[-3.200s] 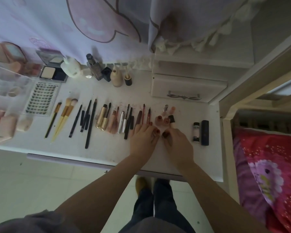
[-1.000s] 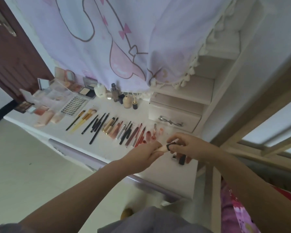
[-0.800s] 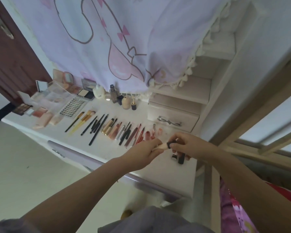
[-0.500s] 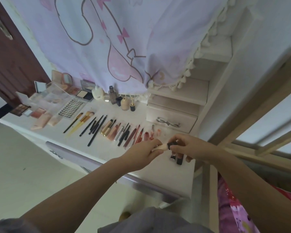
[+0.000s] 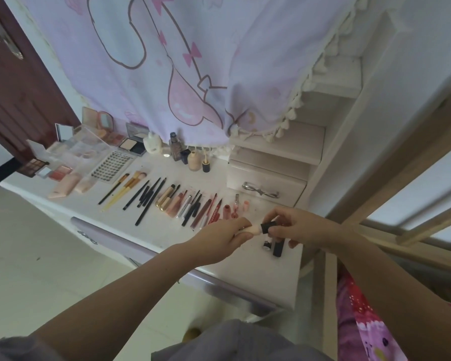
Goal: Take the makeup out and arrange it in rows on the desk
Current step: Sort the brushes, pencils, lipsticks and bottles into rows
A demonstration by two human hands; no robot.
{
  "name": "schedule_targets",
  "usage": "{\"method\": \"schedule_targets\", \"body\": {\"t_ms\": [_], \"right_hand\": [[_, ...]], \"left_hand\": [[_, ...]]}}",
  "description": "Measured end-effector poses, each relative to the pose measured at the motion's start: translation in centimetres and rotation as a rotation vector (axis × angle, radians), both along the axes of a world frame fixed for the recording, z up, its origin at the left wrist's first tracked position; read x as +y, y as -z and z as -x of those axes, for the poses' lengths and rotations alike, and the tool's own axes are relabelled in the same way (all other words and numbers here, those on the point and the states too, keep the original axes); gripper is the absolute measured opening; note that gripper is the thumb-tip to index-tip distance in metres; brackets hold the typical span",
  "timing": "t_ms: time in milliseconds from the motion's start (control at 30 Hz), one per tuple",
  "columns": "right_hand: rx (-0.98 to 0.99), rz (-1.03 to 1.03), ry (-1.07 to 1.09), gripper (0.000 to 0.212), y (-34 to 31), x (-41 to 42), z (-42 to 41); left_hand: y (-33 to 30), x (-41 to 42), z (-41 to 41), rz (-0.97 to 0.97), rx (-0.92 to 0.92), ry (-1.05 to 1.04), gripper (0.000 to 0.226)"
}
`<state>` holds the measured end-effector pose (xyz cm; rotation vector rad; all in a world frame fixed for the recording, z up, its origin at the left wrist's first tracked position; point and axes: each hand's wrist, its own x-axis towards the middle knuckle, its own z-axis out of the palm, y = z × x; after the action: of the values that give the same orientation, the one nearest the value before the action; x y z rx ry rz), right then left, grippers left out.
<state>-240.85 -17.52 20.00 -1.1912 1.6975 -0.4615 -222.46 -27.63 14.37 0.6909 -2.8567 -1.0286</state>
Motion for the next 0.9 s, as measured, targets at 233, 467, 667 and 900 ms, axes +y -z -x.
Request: {"method": "schedule_targets", "body": {"t_ms": [233,467,667,900], "right_hand": [[0.081,-0.044,-0.067,0.02,0.2,-0.1,0.6],[-0.038,-0.028,0.159,0.01,3.0,1.1,4.9],[-0.181,0.029,0.421,0.015,8.0,1.0,5.2],[0.091,0.175,0.348,0.015,13.9,-2.1,5.6]], "left_hand": [[0.4,0.1,0.5,-0.108,-0.02,0.019,0.018],[2.0,0.5,1.3,-0.525,-0.061,-0.161,0.029],[5.4,2.8,5.8,-0.25,0.075,-0.517,0.043],[8.6,2.0,10.9,-0.28,0.145,-0.797,0.021]]}}
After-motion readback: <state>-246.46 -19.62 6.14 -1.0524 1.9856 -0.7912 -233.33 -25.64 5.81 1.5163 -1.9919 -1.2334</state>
